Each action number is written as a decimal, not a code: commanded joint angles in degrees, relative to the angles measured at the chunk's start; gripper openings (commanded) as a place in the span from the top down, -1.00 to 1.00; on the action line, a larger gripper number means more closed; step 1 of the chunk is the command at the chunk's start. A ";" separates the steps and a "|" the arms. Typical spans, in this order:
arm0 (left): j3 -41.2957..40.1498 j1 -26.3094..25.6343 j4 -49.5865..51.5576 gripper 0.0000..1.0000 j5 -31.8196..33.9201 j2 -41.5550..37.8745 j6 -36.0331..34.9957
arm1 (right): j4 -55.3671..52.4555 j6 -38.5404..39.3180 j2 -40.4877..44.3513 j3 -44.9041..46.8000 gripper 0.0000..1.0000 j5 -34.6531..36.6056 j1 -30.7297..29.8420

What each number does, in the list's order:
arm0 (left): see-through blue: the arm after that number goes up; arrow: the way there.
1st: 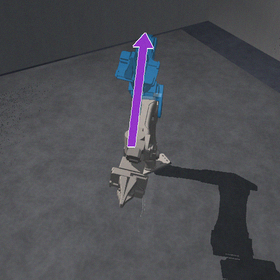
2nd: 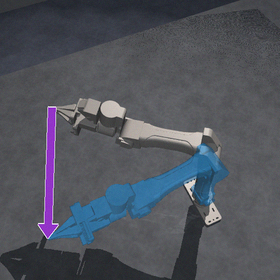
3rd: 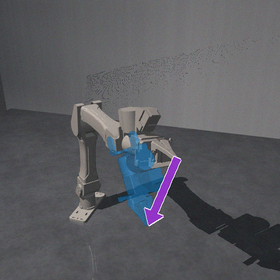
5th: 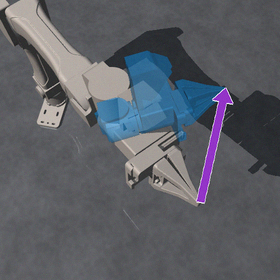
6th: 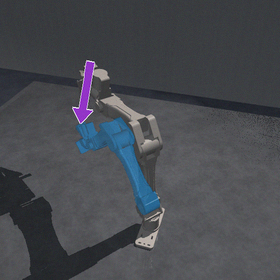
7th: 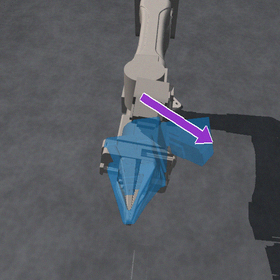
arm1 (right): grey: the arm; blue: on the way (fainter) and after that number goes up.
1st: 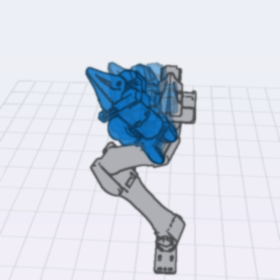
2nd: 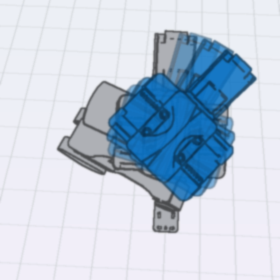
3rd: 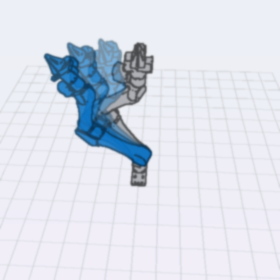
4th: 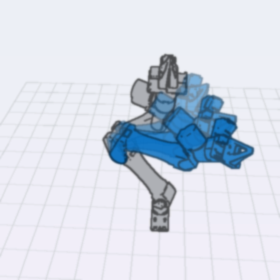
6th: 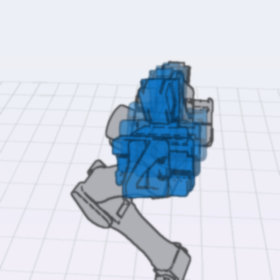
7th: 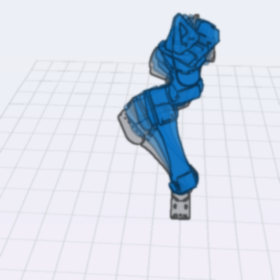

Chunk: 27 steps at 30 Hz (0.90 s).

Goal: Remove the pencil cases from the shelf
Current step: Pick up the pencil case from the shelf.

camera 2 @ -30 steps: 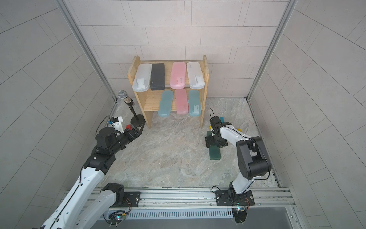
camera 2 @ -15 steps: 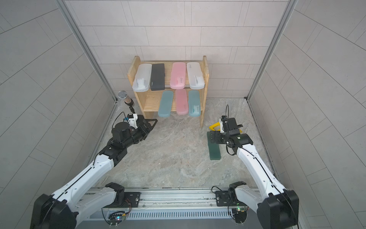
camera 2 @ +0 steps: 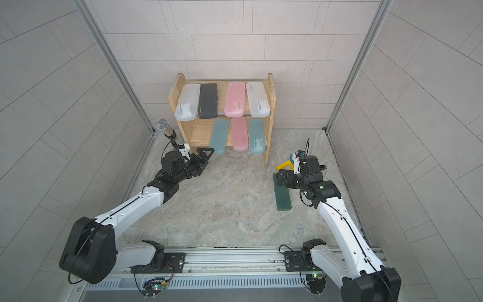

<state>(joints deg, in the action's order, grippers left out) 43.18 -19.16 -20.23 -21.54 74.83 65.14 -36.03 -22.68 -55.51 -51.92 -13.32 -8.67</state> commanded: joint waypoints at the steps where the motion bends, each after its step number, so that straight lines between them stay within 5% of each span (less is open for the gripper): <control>1: 2.81 -0.27 -4.05 -0.98 1.21 1.17 0.50 | -0.97 -0.37 1.34 -0.73 -0.99 0.22 0.14; 11: 6.21 -0.35 -10.20 -0.73 0.38 9.41 3.32 | -2.76 0.76 2.64 -1.99 -0.99 1.96 0.09; 27: 5.97 -0.39 -10.10 0.48 1.46 8.93 2.14 | -4.07 1.05 3.76 -2.62 -0.99 1.75 0.09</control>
<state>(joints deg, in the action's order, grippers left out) 48.69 -19.16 -31.44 -20.86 84.66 68.58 -39.05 -22.06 -52.53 -53.39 -12.27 -8.67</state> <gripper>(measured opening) 0.290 0.996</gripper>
